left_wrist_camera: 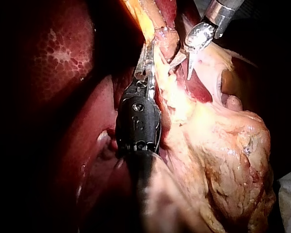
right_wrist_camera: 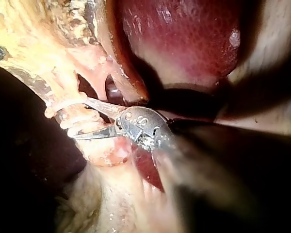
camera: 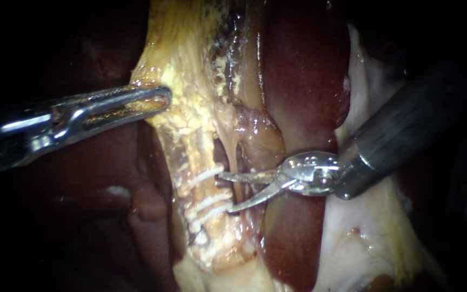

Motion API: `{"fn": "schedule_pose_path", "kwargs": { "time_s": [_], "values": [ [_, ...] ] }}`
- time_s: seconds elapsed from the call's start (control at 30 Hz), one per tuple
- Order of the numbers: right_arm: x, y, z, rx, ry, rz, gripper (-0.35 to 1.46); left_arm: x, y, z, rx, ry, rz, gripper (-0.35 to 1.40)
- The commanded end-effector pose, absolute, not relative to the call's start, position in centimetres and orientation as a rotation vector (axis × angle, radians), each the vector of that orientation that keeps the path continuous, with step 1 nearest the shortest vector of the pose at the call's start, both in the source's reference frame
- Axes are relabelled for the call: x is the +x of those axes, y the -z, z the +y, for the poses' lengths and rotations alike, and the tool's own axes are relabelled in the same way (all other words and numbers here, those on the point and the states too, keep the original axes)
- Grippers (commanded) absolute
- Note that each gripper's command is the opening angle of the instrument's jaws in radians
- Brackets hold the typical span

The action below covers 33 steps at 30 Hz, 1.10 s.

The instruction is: Go to the cutting position left tube

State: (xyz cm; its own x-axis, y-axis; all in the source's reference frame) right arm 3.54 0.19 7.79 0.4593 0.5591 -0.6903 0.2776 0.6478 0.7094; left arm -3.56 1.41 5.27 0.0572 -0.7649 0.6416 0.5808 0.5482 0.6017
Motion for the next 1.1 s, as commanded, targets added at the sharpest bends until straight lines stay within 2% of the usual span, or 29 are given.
{"fn": "schedule_pose_path", "kwargs": {
  "time_s": [0.03, 0.47, 0.8, 1.1],
  "values": [
    [3.56, -7.81, 0.20, 0.894, -0.205, 1.119, 1.29, -3.56, -5.26, 1.41, 0.201, 1.031, -1.113, -0.35],
    [3.77, -7.85, 0.26, 0.985, -0.176, 1.156, 1.29, -3.56, -5.27, 1.40, 0.201, 1.030, -1.113, -0.35],
    [3.82, -7.74, 0.17, 1.107, -0.151, 1.162, 1.24, -3.50, -5.39, 1.45, 0.201, 1.027, -1.114, -0.35],
    [4.00, -7.72, 0.07, 1.149, -0.129, 1.171, 1.21, -3.50, -5.54, 1.48, 0.198, 1.025, -1.116, -0.35]
  ]
}}
